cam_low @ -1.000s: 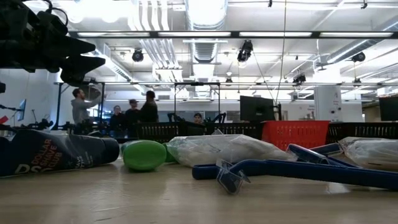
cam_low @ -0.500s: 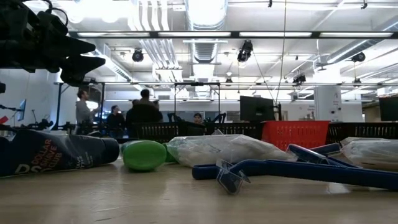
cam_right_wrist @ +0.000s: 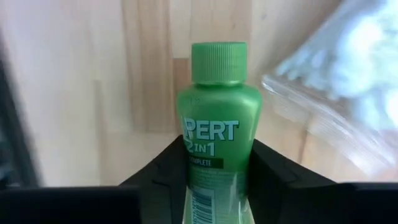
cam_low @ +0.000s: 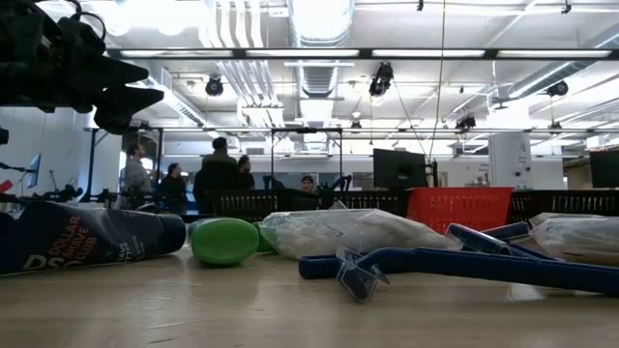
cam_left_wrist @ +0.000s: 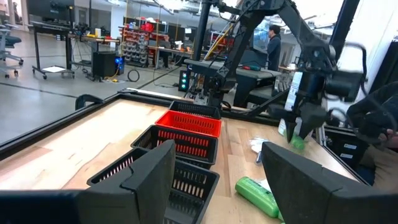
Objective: Pick & Place Travel size toiletries
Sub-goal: Put the green shampoo into the right black bin, then put the white cotton pack into the left black bin
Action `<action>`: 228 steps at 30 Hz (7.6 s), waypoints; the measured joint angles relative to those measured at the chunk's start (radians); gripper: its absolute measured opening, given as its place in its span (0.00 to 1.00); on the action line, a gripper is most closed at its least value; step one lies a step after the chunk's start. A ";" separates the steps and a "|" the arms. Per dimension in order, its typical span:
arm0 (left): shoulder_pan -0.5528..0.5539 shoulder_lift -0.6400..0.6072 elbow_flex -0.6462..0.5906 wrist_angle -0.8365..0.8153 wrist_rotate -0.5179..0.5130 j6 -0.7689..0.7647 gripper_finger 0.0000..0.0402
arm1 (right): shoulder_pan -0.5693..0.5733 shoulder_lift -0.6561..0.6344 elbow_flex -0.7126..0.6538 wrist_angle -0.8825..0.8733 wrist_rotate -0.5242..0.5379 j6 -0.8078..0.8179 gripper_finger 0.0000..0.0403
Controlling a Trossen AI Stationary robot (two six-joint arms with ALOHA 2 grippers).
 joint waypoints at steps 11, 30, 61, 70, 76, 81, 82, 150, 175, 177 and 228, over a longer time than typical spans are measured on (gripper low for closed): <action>-0.001 0.000 0.000 0.000 0.000 0.000 0.61 | -0.073 -0.351 -0.096 -0.209 0.178 0.560 0.30; 0.000 0.000 0.000 -0.001 0.000 0.000 0.61 | -0.534 -0.998 -0.481 -0.214 0.411 0.902 0.32; 0.000 0.005 0.000 -0.003 0.000 0.000 0.61 | -0.887 -0.604 -0.430 -0.193 0.250 0.516 0.59; -0.001 0.005 0.000 -0.003 0.000 0.000 0.61 | -0.852 -0.603 -0.290 -0.186 0.236 0.369 0.70; -0.001 0.006 0.000 -0.003 0.000 0.000 0.61 | -0.754 -0.603 -0.245 -0.183 0.169 0.350 0.75; -0.001 0.006 0.000 -0.003 0.000 0.000 0.61 | -0.631 -0.579 -0.240 -0.096 0.112 0.366 0.78; -0.001 0.006 0.000 -0.003 0.000 0.000 0.61 | -0.607 -0.566 -0.240 -0.074 0.099 0.386 0.78; 0.000 0.006 0.000 -0.001 -0.003 0.000 0.61 | -0.499 -0.261 -0.371 0.261 -0.010 0.196 0.44; 0.000 0.009 0.000 -0.002 -0.003 0.000 0.61 | -0.524 -0.246 -0.373 0.354 -0.140 0.072 0.02; 0.000 0.009 0.000 -0.002 -0.003 0.000 0.61 | -0.524 -0.271 -0.373 0.356 -0.139 0.076 0.02; 0.000 0.010 0.000 -0.002 -0.003 0.000 0.61 | -0.595 -0.652 -0.372 0.681 0.436 0.311 0.02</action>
